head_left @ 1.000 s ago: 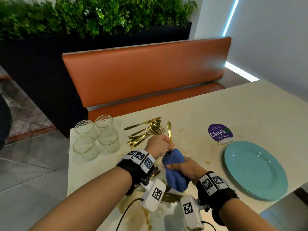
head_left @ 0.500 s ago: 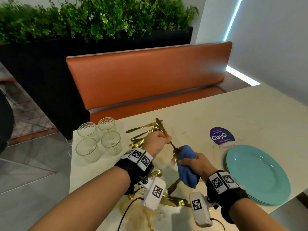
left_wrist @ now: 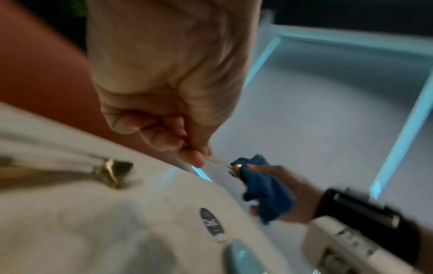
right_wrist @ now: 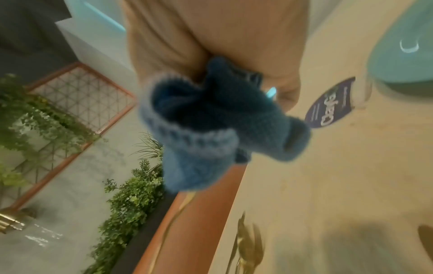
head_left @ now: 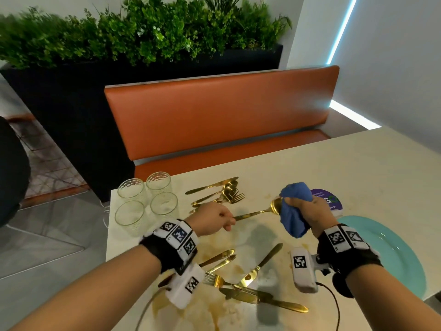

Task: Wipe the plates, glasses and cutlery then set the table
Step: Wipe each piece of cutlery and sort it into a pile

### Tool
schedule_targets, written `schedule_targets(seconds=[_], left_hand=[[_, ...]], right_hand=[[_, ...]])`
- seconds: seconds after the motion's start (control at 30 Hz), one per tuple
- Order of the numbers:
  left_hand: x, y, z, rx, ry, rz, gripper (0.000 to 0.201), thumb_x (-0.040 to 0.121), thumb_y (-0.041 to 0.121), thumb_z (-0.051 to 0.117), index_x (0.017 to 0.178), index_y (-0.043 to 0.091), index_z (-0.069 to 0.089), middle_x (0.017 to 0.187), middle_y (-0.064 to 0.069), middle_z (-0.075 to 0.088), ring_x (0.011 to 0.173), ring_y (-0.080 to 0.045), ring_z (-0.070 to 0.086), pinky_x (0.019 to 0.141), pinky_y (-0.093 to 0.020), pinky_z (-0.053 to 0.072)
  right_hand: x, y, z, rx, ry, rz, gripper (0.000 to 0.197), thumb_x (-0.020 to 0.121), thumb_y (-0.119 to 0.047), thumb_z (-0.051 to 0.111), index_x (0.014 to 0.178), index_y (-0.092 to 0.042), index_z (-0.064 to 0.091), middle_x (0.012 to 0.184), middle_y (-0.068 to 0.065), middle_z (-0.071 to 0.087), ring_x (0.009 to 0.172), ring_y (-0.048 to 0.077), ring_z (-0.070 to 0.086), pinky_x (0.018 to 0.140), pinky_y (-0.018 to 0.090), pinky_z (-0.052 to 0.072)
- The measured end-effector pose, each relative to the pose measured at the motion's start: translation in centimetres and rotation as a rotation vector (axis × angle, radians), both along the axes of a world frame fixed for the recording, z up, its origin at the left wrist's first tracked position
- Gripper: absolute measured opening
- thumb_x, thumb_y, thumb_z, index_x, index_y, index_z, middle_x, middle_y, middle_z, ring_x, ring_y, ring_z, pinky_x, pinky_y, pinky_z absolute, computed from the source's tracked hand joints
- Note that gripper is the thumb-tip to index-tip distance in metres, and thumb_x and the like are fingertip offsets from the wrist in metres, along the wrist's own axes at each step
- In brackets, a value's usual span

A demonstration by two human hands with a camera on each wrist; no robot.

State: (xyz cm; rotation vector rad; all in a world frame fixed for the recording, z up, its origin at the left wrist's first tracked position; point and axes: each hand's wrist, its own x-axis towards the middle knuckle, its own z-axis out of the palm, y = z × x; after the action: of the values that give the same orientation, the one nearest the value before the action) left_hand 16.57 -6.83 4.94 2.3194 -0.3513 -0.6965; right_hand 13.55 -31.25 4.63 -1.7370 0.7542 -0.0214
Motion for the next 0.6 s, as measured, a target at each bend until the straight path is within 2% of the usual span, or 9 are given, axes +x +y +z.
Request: schedule_targets(seconds=[0.1,0.13,0.2,0.23,0.37,0.43,0.5,0.53,0.6], left_hand=[[-2.0,-2.1,-1.2,-0.217,0.153,0.226,0.018,0.093,0.021,0.056,0.101,0.011,0.068,0.078,0.007,0.063,0.077,-0.004,0.055,0.078,-0.023,0.042],[-2.7,-3.0,-1.6,-0.244,0.159,0.258,0.017,0.093,0.02,0.055,0.099,0.01,0.069,0.077,0.006,0.063,0.078,-0.006,0.056,0.079,-0.023,0.041],[-3.3,-4.4,-2.2,-0.292,0.158,0.312,0.018,0.093,0.016,0.055,0.097,0.007,0.07,0.073,0.005,0.062,0.077,-0.008,0.056,0.077,-0.021,0.04],[-3.3,-4.9,-2.4,-0.313,0.16,0.331,0.018,0.093,0.013,0.054,0.095,0.005,0.07,0.071,0.004,0.06,0.074,-0.01,0.054,0.074,-0.022,0.04],[-2.4,-5.6,-2.9,-0.259,0.093,0.34,0.026,0.087,-0.003,0.044,0.065,0.011,0.05,0.063,-0.002,0.046,0.06,-0.015,0.039,0.056,-0.023,0.031],[-2.1,-5.5,-3.1,-0.249,0.15,0.313,0.028,0.088,-0.001,0.045,0.064,0.013,0.048,0.064,-0.002,0.045,0.064,-0.017,0.039,0.061,-0.024,0.033],[-1.9,-5.4,-2.9,-0.212,0.233,0.244,0.018,0.091,0.004,0.049,0.076,0.009,0.058,0.07,-0.004,0.051,0.068,-0.017,0.045,0.067,-0.027,0.04],[-1.6,-5.2,-2.9,-0.205,0.275,0.206,0.012,0.091,0.007,0.052,0.09,0.005,0.063,0.078,-0.005,0.057,0.072,-0.016,0.051,0.071,-0.027,0.044],[-0.5,-4.5,-3.1,-0.203,0.286,0.216,0.028,0.089,0.013,0.059,0.116,0.008,0.059,0.102,-0.006,0.061,0.088,-0.017,0.058,0.079,-0.028,0.048]], right_hand=[[0.6,1.1,-1.0,0.156,-0.026,-0.198,0.049,0.078,-0.026,0.072,0.109,0.008,0.055,0.097,0.016,0.06,0.086,0.029,0.058,0.072,0.036,0.05],[0.7,1.7,-1.3,0.206,-0.019,-0.229,0.047,0.078,-0.028,0.073,0.107,0.004,0.055,0.095,0.014,0.06,0.083,0.029,0.058,0.069,0.034,0.051],[0.7,3.5,-1.5,0.327,-0.006,-0.239,0.044,0.078,-0.032,0.071,0.102,-0.001,0.053,0.087,0.012,0.06,0.071,0.025,0.057,0.049,0.024,0.048],[0.7,4.5,-1.7,0.364,0.004,-0.212,0.045,0.079,-0.033,0.071,0.102,0.001,0.053,0.087,0.012,0.062,0.069,0.024,0.058,0.045,0.023,0.045],[0.5,7.2,-2.4,0.385,0.047,-0.111,0.03,0.08,-0.025,0.07,0.084,0.0,0.055,0.084,0.017,0.063,0.069,0.027,0.062,0.055,0.032,0.05],[0.6,7.2,-2.6,0.37,0.056,-0.079,0.032,0.08,-0.025,0.071,0.088,0.002,0.056,0.088,0.021,0.065,0.072,0.03,0.063,0.064,0.037,0.055],[0.8,6.6,-2.7,0.325,0.082,-0.062,0.038,0.079,-0.027,0.072,0.094,0.005,0.056,0.094,0.024,0.065,0.08,0.035,0.064,0.075,0.043,0.056],[0.9,6.2,-2.7,0.307,0.087,-0.063,0.041,0.078,-0.028,0.072,0.096,0.005,0.056,0.094,0.024,0.065,0.082,0.036,0.064,0.077,0.044,0.056],[0.9,5.3,-2.9,0.283,0.096,-0.044,0.045,0.077,-0.028,0.073,0.1,0.007,0.057,0.091,0.022,0.066,0.079,0.034,0.063,0.071,0.043,0.054]])
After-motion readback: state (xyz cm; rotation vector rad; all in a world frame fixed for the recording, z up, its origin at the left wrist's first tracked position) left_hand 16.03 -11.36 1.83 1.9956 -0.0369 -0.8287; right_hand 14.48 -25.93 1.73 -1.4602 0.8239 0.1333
